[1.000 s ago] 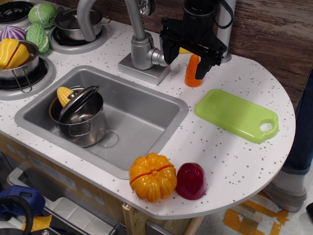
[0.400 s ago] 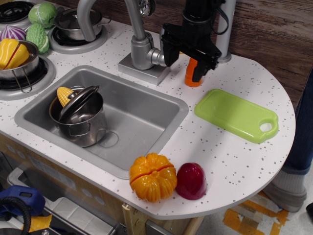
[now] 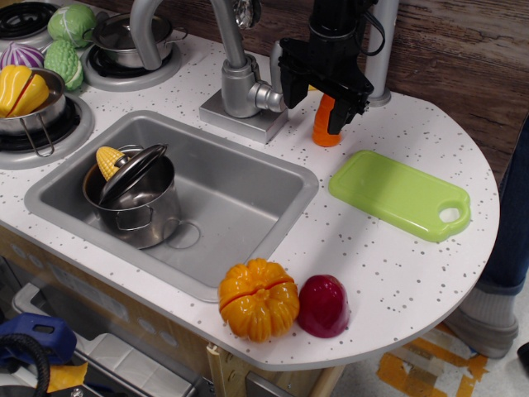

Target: Put carrot on cutting board

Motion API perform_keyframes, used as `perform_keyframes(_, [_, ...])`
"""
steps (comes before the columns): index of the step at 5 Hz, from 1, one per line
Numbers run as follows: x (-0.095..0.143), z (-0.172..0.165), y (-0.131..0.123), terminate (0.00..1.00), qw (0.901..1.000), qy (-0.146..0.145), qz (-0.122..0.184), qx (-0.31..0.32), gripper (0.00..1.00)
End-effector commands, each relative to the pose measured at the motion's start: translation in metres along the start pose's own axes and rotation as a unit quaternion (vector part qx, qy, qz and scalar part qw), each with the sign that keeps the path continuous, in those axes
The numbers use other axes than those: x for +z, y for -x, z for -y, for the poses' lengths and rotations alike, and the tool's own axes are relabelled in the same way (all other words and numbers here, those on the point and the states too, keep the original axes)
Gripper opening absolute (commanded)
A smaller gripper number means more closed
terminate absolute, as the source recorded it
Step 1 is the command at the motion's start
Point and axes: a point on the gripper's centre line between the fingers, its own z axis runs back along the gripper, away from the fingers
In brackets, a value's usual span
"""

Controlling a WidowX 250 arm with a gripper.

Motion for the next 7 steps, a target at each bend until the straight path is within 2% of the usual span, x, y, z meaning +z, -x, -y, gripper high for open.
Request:
perform_keyframes(1, [0.013,-0.014,-0.023,0.0,0.9992,-0.002,0.039,-0.01,1.0])
perform_keyframes(4, [-0.007,-0.016,-0.037,0.0,0.9983,0.025,0.052,-0.011,1.0])
perform_keyframes(5, [-0.016,-0.006,-0.037,0.0,0.9971,0.046,0.059,0.013,0.0])
perform_keyframes(7, [0.017,-0.002,-0.046,0.0,0.9991,0.011,0.038,0.018,0.0])
